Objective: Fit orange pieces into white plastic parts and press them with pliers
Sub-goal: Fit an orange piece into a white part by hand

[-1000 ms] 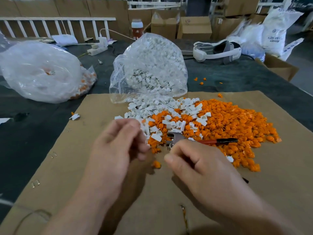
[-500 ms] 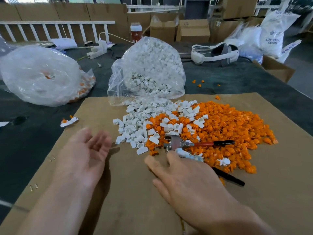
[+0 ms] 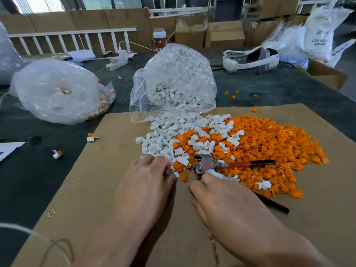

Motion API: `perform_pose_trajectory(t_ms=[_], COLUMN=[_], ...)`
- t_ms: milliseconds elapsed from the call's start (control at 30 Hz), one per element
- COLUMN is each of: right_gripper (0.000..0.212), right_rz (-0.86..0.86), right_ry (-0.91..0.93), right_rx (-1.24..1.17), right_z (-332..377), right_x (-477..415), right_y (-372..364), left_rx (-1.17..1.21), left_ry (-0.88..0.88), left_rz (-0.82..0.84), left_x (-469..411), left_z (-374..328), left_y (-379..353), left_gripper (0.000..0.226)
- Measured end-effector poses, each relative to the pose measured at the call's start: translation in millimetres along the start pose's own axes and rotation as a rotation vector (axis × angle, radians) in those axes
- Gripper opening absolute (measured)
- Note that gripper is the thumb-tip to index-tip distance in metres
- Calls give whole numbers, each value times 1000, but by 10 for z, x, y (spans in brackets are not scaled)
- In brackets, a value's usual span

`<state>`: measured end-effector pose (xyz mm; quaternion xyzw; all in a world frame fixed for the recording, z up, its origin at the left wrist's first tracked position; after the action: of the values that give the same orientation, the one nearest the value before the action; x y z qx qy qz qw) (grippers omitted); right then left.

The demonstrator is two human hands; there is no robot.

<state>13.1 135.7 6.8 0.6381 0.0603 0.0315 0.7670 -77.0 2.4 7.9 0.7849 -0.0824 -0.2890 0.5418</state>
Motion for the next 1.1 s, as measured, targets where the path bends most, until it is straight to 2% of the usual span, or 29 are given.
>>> perform_pose_trajectory(t_ms=[200,300,333,367,433,467,533,633,767,1033,1100], right_gripper=[16,9,10,12,21,26,29,24,31,29,22], right_rz=[-37,-121,-151,-184,-187,-173,-180,-125,-100,-56,-47], right_ry=[4,-31,-95,-191,-363,-379,-313,-280,-330,-450,-464], right_rx=[-20,-228,-367,-618,-1326,-1590,-1888,-2133,-2275,-2319,-2317], right_z=[43,0,-35,-84,-150,-157,-157,-136,-148,-164,-165], right_x=[-1,56,72,79,71,55,26,5,26,45,47], right_y=[49,127,148,158,155,167,219,243,253,258,261], left_rx=[-2,158,240,340,581,702,878,1048,1248,1256,1233], left_ry=[-91,-11,34,81,173,204,237,298,371,286,276], left_rz=[19,63,77,87,123,146,170,204,233,129,109], left_x=[11,33,43,52,81,97,118,144,140,146,149], left_z=[-110,-102,-96,-91,-100,-122,-171,-213,-251,-276,-272], left_y=[-29,-53,-41,-28,-13,-12,-16,-34,-53,-7,-2], left_gripper=[12,15,13,10,7,8,9,9,12,21,20])
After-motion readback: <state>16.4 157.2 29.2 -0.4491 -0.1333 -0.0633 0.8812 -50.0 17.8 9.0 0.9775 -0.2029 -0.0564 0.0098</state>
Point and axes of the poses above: each hand's wrist, its own x-axis away from the middle knuckle, its own y-axis out of the back of the hand, z = x × y, the point moved 3 cm from there along -x, towards the middle knuckle, and after that the axes turned 7 degrees about -x, right-handed, at the moved point
